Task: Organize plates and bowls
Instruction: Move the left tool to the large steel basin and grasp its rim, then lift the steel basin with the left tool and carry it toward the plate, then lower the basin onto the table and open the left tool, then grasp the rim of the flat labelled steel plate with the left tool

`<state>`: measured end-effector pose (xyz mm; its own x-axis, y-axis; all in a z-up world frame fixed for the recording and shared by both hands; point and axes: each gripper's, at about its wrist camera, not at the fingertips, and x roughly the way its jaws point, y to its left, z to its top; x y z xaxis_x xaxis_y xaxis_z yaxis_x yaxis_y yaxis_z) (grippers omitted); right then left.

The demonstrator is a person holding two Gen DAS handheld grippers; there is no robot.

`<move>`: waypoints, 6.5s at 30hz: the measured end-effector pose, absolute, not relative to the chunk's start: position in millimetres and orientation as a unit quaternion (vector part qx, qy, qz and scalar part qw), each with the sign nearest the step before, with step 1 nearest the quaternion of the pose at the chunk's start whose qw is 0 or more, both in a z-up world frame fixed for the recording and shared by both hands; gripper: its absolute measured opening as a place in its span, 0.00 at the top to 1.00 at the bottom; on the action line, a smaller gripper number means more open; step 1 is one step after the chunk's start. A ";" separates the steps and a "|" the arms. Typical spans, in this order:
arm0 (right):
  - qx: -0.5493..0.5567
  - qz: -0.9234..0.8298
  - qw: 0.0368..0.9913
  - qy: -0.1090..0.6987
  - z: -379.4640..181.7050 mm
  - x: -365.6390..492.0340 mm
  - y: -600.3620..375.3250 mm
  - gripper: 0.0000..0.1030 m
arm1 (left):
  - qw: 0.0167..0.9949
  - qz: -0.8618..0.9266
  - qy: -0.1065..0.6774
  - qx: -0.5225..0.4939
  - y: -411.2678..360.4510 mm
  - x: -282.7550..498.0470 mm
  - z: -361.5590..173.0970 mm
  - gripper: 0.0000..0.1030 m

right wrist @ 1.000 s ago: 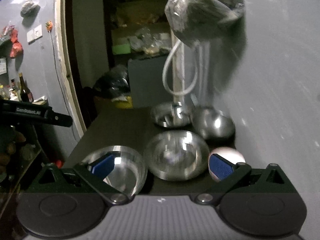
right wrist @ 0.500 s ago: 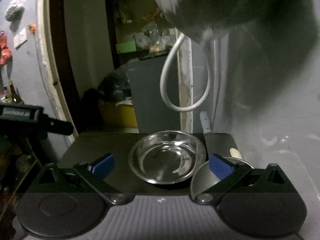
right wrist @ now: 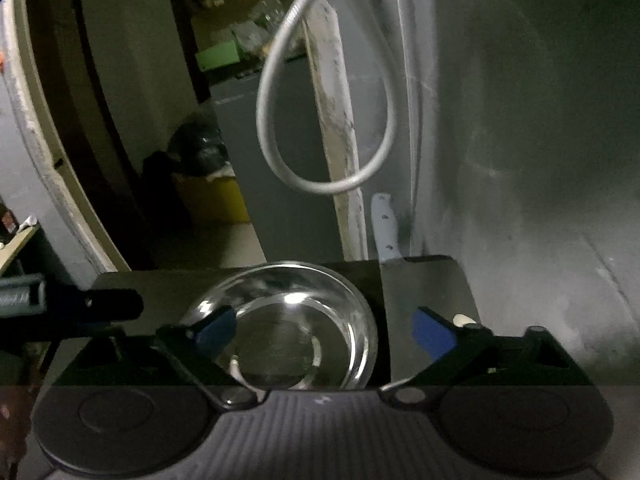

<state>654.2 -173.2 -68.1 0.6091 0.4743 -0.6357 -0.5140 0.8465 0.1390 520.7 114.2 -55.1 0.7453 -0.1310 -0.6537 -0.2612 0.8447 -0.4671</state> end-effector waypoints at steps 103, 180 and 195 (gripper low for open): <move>-0.092 0.279 0.880 0.374 -88.5 338.9 -174.0 0.82 | 0.898 0.012 0.423 -0.123 104.0 248.8 -66.1 0.83; 0.088 0.234 0.895 0.369 -120.2 418.5 -251.8 0.04 | 0.886 -0.118 0.449 0.012 5.0 461.1 -73.6 0.02; 0.057 0.175 0.911 0.369 -123.4 429.6 -251.3 0.43 | 0.861 -0.117 0.494 0.002 -2.6 461.1 -81.4 0.68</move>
<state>429.6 -251.3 -123.4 0.6662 0.3611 -0.6525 -0.2773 0.9322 0.2327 461.1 -2.6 -81.4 0.4843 -0.1997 -0.8518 0.2031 0.9727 -0.1126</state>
